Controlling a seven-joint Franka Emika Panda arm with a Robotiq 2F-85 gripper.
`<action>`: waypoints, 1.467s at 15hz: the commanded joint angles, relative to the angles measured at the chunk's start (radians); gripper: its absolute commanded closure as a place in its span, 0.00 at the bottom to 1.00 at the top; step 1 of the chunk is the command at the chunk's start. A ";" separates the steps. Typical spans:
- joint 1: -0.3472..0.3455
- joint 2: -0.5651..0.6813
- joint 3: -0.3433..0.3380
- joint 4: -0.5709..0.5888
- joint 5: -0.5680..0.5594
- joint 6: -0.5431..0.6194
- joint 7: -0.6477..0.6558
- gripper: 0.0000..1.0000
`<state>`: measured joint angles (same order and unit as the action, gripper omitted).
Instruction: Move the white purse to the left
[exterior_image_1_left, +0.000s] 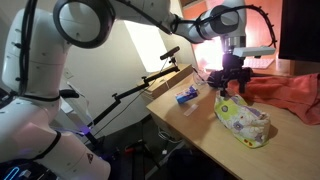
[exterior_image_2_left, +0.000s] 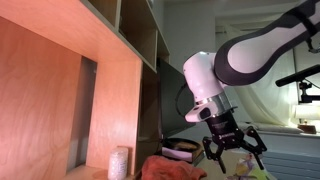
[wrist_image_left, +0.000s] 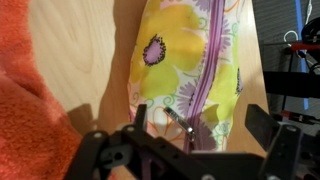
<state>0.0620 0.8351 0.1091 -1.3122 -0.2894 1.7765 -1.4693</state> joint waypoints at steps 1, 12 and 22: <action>0.016 0.029 -0.012 0.064 -0.016 -0.055 -0.022 0.00; 0.020 0.068 -0.018 0.105 -0.034 -0.053 -0.040 0.30; 0.033 0.050 -0.020 0.108 -0.031 -0.074 -0.019 1.00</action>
<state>0.0723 0.8916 0.1060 -1.2215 -0.3096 1.7531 -1.4923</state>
